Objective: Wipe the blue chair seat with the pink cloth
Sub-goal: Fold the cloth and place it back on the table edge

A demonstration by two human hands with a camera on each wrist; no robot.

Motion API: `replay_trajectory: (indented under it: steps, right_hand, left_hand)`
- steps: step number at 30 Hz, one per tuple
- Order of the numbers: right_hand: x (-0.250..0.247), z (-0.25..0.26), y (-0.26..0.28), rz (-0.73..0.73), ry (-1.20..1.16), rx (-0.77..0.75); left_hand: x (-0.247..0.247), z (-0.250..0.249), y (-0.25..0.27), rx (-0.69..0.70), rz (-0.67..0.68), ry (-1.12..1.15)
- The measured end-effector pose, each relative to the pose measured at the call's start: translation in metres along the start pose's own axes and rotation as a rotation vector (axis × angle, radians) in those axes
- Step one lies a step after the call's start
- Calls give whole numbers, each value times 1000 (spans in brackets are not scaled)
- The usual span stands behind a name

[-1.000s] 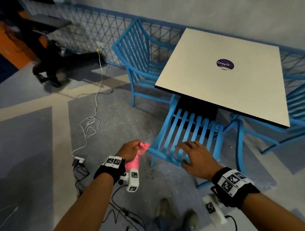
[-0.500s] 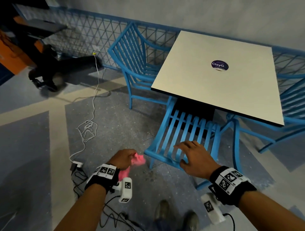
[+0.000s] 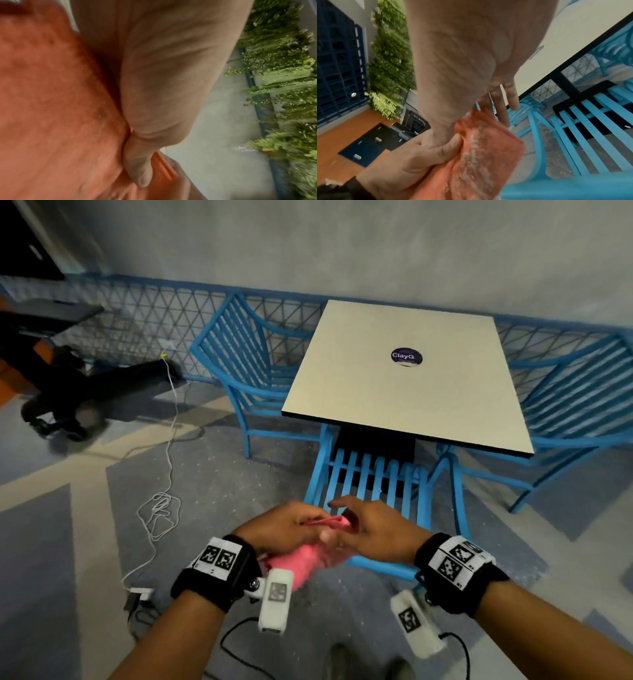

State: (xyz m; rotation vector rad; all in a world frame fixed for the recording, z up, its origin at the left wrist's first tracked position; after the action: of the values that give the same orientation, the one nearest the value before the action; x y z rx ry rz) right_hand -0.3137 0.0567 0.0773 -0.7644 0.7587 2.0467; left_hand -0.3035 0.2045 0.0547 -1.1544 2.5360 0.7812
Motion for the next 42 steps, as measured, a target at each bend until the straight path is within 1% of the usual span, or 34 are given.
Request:
replay_trajectory:
  steps: [2, 3, 6, 10, 14, 17, 20, 23, 27, 29, 33, 36, 39, 42]
  right_hand:
    - [-16, -7, 5, -36, -47, 22]
    - [-23, -13, 8, -49, -54, 35]
    - [-44, -32, 22, -52, -88, 80]
    - [-71, -55, 36, -26, -128, 124]
    - [-102, -76, 47, -17, -207, 167]
    - [-123, -91, 49, -11, -191, 171]
    - [-142, -108, 44, -16, -146, 186]
    - [-160, -127, 34, 7, -11, 189]
    - [-182, -157, 14, 42, 113, 225]
    - [-193, -175, 1, 35, 166, 253]
    - [-213, -215, -30, -22, 258, 296]
    - [-226, -243, -53, -100, 280, 314]
    - [-236, -273, -77, -183, 289, 321]
    - [-237, -300, -98, -230, 287, 332]
  left_hand:
    - [8, -20, -12, 50, 19, 1]
    - [12, -26, -18, 50, 32, 16]
    - [23, -36, -34, 5, 84, 54]
    - [29, -60, -52, -17, 208, 77]
    - [24, -91, -77, -17, 291, -56]
    - [19, -107, -94, -29, 341, -173]
    - [8, -118, -121, -14, 268, -302]
    - [-3, -125, -151, -34, 175, -324]
    - [-11, -138, -191, -32, 141, -313]
    - [-14, -138, -216, -63, 142, -315]
    - [-23, -130, -269, -122, 128, -354]
    - [-32, -126, -306, -142, 52, -389]
    - [-40, -122, -343, -133, -41, -377]
    - [-46, -116, -378, -104, -112, -428]
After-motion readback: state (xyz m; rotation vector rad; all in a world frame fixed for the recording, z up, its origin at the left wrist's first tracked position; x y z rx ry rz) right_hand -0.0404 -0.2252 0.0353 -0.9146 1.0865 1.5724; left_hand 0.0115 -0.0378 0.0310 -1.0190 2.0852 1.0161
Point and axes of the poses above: each hand's wrist, its own y-axis away from the middle knuckle, its own x-axis out of the palm, z = x × y, the point moved 7 cm from there along -y, towards the middle knuckle, and after that the axes turned 2 degrees about -z, right-handed, at the moved point
